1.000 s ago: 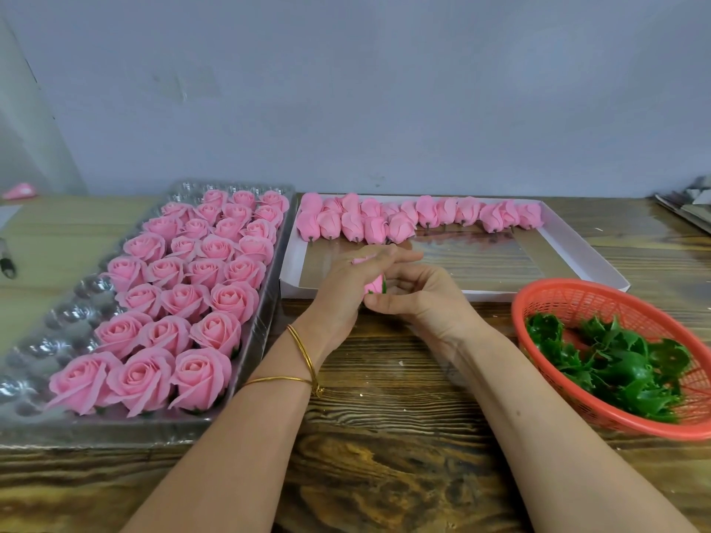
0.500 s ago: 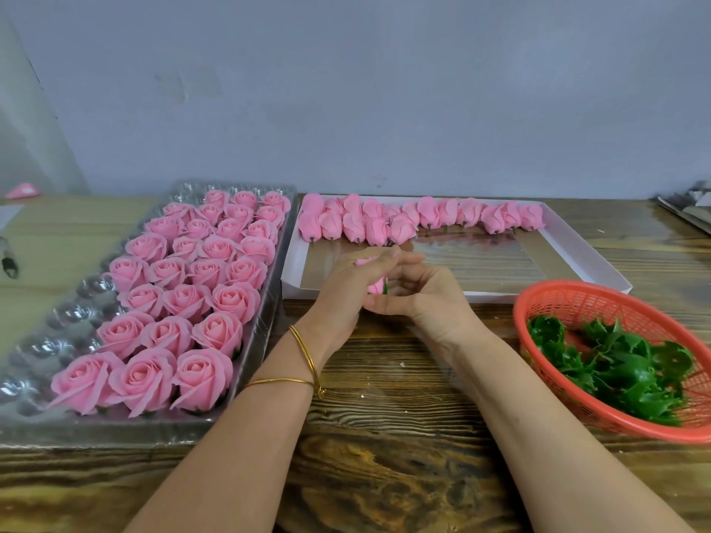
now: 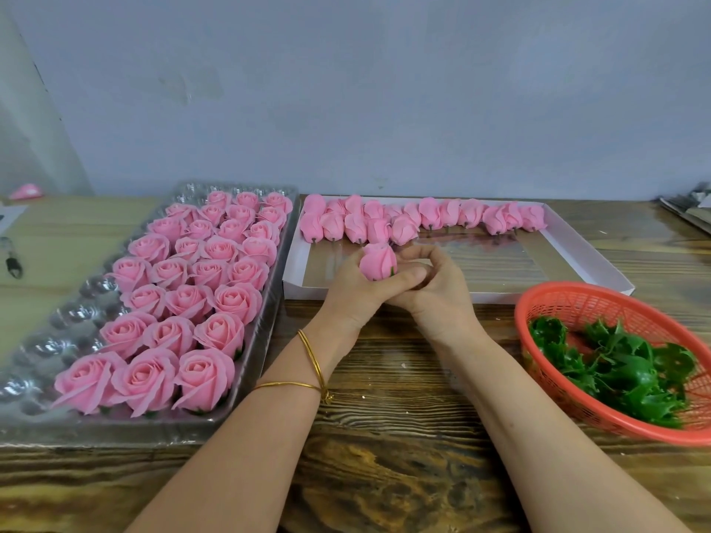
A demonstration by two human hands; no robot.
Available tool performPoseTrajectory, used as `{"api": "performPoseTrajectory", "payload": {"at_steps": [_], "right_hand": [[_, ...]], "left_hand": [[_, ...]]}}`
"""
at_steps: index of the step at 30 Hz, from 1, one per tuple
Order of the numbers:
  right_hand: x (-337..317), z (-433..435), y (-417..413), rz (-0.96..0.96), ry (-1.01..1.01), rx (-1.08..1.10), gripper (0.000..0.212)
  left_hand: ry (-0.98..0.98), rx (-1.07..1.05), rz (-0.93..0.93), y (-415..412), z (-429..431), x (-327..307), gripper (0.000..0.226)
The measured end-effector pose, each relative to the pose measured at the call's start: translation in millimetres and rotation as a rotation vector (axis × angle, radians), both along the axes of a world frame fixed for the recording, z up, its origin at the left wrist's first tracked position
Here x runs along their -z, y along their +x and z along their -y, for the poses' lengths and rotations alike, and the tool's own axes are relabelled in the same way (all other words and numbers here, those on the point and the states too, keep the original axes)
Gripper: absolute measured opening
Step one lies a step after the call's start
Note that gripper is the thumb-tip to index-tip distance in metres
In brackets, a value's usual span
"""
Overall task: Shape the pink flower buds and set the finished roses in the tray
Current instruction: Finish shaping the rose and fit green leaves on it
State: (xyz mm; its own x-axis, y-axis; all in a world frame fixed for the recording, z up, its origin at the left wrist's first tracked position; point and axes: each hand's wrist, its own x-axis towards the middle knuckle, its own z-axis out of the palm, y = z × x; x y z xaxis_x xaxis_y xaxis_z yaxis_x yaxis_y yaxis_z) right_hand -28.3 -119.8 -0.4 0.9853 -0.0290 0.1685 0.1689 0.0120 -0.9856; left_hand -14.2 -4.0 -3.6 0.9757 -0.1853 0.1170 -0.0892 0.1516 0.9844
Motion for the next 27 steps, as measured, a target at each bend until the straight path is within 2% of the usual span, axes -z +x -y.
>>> {"api": "performPoseTrajectory", "payload": {"at_steps": [4, 8, 13, 17, 21, 23, 25, 27], "right_hand": [[1, -1, -1, 0.012, -0.041, -0.038, 0.067], [1, -1, -2, 0.029, -0.066, -0.082, 0.073], [-1, 2, -2, 0.009, -0.045, -0.145, 0.073], [-3, 1, -2, -0.001, -0.067, -0.139, 0.069], [-12, 4, -4, -0.013, -0.069, -0.135, 0.056], [-16, 6, -6, 0.014, -0.086, -0.067, 0.051], [-17, 7, -4, 0.090, -0.099, 0.020, 0.035], [-19, 5, -3, 0.170, -0.083, 0.077, 0.017]], "left_hand": [[0.013, -0.037, 0.000, 3, -1, 4, 0.011], [0.010, -0.029, -0.016, 5, -2, 6, 0.032], [-0.002, -0.030, 0.002, 5, -1, 7, 0.026], [0.001, -0.052, 0.023, 6, 1, 8, 0.008], [0.008, -0.064, 0.049, 5, 0, 6, 0.011], [0.050, -0.083, 0.067, 5, 1, 5, 0.020], [0.082, -0.100, 0.104, 5, 2, 5, 0.027], [0.091, -0.127, 0.152, 5, 3, 5, 0.024]]}}
